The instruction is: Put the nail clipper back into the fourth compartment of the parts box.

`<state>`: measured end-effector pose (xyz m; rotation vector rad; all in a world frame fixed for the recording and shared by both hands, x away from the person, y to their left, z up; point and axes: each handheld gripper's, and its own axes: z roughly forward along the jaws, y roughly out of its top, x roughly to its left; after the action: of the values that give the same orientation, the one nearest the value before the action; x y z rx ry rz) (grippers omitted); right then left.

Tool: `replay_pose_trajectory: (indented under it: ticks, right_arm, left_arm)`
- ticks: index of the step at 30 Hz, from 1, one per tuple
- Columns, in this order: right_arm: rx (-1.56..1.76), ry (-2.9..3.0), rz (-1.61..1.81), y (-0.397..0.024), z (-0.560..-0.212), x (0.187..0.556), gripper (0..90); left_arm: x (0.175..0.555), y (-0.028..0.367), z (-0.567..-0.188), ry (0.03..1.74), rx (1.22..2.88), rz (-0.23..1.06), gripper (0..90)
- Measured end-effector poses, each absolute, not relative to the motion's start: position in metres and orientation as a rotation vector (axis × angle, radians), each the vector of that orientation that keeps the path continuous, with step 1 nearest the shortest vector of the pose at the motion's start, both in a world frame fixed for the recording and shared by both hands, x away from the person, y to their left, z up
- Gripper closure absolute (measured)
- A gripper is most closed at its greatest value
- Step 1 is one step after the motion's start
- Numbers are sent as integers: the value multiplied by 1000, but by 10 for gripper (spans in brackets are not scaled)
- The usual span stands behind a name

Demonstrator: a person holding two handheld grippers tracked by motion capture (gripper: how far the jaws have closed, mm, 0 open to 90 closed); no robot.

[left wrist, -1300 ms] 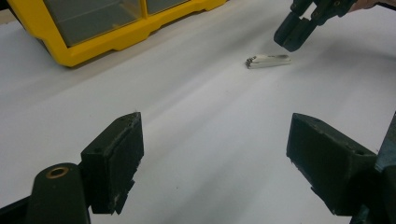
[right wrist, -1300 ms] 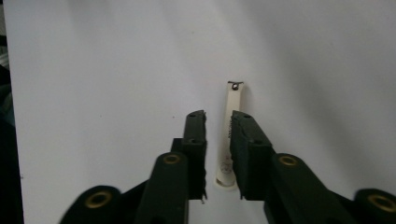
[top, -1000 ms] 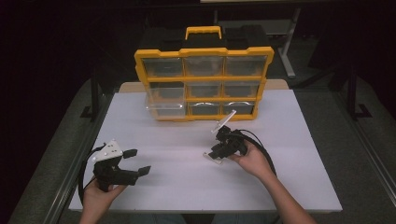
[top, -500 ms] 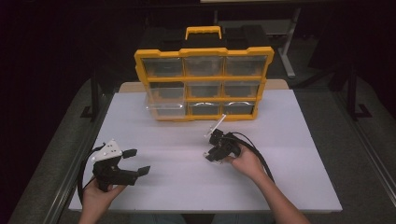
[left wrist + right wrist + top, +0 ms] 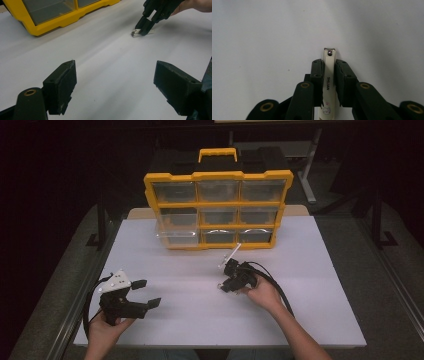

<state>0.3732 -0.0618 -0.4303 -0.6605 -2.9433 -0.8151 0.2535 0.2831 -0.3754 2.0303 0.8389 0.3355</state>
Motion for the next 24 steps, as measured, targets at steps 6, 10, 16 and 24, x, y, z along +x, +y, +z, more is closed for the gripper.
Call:
replay_pose_trajectory:
  ticks: [6, 10, 16, 24]
  right_arm:
    - [-672, -2886, -848, -68, -430, 378, 760]
    - [-677, -2840, -909, -75, -425, 382, 760]
    - [-671, -2797, -973, -87, -414, 385, 760]
    - [-625, -2783, -1027, -92, -393, 389, 760]
  left_arm:
    - [254, 283, -375, 828, 2037, 338, 184]
    - [254, 283, -376, 828, 2038, 334, 184]
    - [255, 283, -376, 826, 2043, 332, 183]
    - [255, 282, -377, 837, 2024, 327, 182]
